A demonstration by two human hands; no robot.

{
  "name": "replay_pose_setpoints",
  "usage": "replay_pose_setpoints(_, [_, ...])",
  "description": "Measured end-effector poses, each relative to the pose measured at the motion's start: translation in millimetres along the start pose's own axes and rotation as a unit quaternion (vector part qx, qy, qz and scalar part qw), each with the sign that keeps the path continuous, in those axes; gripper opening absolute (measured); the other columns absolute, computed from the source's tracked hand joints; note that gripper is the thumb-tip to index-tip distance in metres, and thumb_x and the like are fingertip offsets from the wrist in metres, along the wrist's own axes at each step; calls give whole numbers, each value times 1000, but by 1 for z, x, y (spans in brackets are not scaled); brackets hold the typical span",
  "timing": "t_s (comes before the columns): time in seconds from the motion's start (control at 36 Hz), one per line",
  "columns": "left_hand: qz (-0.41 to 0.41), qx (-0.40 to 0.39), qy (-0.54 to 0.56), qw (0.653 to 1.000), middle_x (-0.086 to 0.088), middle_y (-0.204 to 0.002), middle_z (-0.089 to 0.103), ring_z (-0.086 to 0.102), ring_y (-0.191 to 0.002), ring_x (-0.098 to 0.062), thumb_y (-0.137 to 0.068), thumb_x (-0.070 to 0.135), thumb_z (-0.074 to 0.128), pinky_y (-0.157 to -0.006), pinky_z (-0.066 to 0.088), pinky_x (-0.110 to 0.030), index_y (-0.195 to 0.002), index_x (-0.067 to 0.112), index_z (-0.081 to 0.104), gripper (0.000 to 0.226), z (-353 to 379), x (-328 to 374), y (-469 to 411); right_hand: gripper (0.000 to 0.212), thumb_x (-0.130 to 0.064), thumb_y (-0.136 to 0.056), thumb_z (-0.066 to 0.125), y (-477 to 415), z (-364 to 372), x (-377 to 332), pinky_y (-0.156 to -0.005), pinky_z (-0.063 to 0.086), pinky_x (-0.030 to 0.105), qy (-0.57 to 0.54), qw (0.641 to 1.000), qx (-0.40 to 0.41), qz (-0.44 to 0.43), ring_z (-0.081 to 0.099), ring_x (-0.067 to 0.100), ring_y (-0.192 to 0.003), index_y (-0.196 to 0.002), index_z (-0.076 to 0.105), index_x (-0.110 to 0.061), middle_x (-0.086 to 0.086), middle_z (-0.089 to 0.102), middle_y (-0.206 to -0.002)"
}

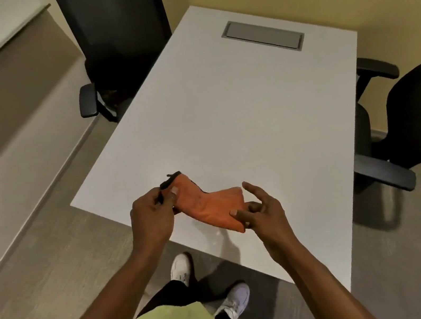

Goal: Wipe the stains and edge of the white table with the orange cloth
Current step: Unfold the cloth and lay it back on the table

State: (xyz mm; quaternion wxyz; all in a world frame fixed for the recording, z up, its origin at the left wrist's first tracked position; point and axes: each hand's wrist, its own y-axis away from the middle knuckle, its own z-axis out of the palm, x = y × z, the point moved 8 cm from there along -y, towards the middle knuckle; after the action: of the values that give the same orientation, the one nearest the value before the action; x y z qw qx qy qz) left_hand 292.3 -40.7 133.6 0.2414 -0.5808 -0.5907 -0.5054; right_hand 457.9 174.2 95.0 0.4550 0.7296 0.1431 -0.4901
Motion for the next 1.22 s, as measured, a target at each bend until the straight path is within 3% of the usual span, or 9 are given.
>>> replay_pose_setpoints(0.17, [-81,19,137,987,0,-99,82,83,-96,-18,-105,13,76,-91,66,-37,-90,28,77,22,-11,0,-28,48,-4,-91,83,-27,10,-26,-68,65,33,-97,995,16,-10,82,26,-86,-131,70,-29,17,79,-92])
replay_pose_setpoints(0.31, [-151,15,195,969,-11,-104,83,84,-91,-25,-102,9,79,-85,69,-40,-107,6,78,6,-20,-3,-65,24,-3,-91,81,-56,27,-49,-71,65,33,-102,994,28,-25,82,29,-89,-109,80,-19,14,83,-91])
replay_pose_setpoints(0.39, [-158,-1,189,969,-12,-98,82,83,-89,-29,-101,8,79,-76,67,-37,-93,8,77,8,-24,4,-97,13,-3,-91,81,-80,39,-64,-77,65,38,-97,994,35,-27,81,30,-97,-97,84,-14,9,84,-96])
replay_pose_setpoints(0.53, [-148,-33,143,978,-21,-94,84,85,-93,-38,-97,9,82,-82,69,-44,-90,-1,80,12,-30,19,-170,12,-3,-89,81,-131,60,-86,-89,67,49,-92,994,61,-21,80,36,-101,-94,86,-13,12,84,-99])
replay_pose_setpoints(0.69, [-95,-51,109,988,-31,-99,81,84,-102,-40,-93,9,86,-81,72,-42,-92,-17,75,28,-23,50,-278,11,-2,-91,79,-203,85,-138,-74,64,32,-86,992,83,-35,80,31,-96,-96,86,-10,12,84,-95])
replay_pose_setpoints(0.81, [-53,-55,124,989,-28,-102,79,82,-109,-40,-97,5,82,-90,70,-42,-79,-5,71,23,-15,87,-344,16,-6,-89,81,-257,97,-179,-86,66,40,-61,990,95,-83,80,23,-105,-96,87,-19,3,85,-102])
replay_pose_setpoints(0.97, [1,-84,117,990,-18,-92,76,80,-88,-25,-100,12,82,-81,71,-38,-98,-22,70,36,-6,106,-418,20,-7,-90,82,-319,114,-211,-85,65,33,-47,985,121,-115,78,13,-87,-98,86,-25,-1,84,-96])
replay_pose_setpoints(1.14, [-64,-104,29,992,-18,-85,79,81,-86,-37,-98,17,85,-79,67,-45,-77,7,72,27,10,36,-465,20,-7,-87,82,-369,148,-160,-82,64,35,5,990,122,-66,78,14,-83,-97,84,-24,-3,83,-96])
replay_pose_setpoints(1.22, [-90,-95,-52,990,-21,-70,73,71,-64,-36,-93,21,90,-65,59,-44,-67,7,65,39,5,-12,-475,18,-9,-87,81,-374,167,-116,-83,64,36,66,992,106,-19,77,20,-85,-97,82,-24,-2,82,-95])
